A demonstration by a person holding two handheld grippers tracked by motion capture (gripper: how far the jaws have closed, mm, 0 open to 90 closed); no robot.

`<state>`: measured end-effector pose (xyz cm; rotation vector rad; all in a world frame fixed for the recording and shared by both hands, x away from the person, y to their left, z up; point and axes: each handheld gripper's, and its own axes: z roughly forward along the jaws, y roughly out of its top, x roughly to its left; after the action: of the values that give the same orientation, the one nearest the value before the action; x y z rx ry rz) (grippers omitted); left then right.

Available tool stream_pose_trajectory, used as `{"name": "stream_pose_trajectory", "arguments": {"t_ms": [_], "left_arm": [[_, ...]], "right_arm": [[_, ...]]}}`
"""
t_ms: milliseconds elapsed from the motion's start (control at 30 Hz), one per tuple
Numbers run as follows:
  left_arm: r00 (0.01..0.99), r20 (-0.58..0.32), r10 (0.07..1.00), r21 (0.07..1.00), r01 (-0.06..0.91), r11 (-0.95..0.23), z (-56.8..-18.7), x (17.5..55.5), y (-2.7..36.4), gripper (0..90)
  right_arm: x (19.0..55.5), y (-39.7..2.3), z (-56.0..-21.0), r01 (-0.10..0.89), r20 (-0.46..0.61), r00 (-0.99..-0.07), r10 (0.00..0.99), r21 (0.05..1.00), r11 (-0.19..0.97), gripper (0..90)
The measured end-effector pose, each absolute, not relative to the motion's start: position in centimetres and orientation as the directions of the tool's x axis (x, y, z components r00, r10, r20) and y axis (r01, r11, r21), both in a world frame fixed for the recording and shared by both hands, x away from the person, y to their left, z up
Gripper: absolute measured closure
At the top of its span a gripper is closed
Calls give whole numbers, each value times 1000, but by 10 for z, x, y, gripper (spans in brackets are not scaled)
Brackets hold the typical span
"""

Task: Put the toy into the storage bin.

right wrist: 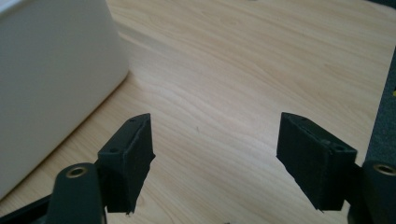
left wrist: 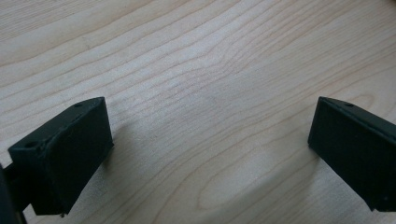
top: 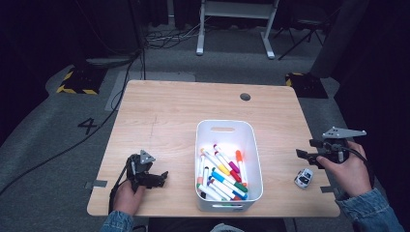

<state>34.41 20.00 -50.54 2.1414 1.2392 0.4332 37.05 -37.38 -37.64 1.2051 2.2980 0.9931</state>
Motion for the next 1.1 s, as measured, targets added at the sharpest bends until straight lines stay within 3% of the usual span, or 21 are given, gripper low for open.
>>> {"name": "stream_pose_trajectory", "arguments": {"t_ms": [467, 1100], "left_arm": [[508, -23, 861, 654, 659, -371, -505, 345, 200, 0], [510, -25, 860, 652, 661, -373, -505, 345, 200, 0]], "right_arm": [[358, -397, -422, 632, 36, -557, 830, 666, 395, 256], [350, -404, -468, 637, 16, -627, 779, 585, 501, 224]]}}
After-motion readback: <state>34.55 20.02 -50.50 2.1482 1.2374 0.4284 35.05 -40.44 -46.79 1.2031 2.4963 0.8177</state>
